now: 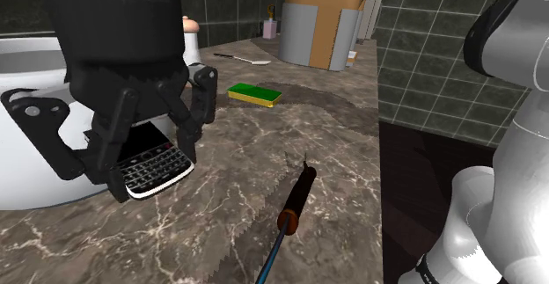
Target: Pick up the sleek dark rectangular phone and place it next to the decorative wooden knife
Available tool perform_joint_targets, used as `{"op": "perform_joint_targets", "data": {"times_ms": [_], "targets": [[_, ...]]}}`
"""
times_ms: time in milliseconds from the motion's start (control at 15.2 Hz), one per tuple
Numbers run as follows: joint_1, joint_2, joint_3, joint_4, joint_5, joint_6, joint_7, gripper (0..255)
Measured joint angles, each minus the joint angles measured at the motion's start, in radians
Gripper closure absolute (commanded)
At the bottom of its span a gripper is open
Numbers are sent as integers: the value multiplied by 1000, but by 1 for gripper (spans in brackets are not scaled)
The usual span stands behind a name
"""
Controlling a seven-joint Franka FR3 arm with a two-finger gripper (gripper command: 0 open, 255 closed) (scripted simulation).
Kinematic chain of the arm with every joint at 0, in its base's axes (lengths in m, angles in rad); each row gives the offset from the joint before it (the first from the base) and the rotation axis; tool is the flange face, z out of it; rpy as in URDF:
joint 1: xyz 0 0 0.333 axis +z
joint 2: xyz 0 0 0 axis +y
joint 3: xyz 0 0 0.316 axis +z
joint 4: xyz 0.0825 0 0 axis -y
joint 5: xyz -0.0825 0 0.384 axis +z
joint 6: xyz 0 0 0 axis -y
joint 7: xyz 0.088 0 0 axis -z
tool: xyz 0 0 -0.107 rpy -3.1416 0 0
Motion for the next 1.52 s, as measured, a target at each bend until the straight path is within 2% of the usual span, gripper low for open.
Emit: {"op": "perform_joint_targets", "data": {"times_ms": [726, 1188, 1254, 1518], "targets": [[-20, -54, -9, -220, 29, 172, -18, 255], [-21, -59, -10, -246, 32, 194, -18, 255], [-21, -59, -10, -246, 32, 194, -18, 0], [-21, -59, -10, -246, 32, 194, -18, 0]]}}
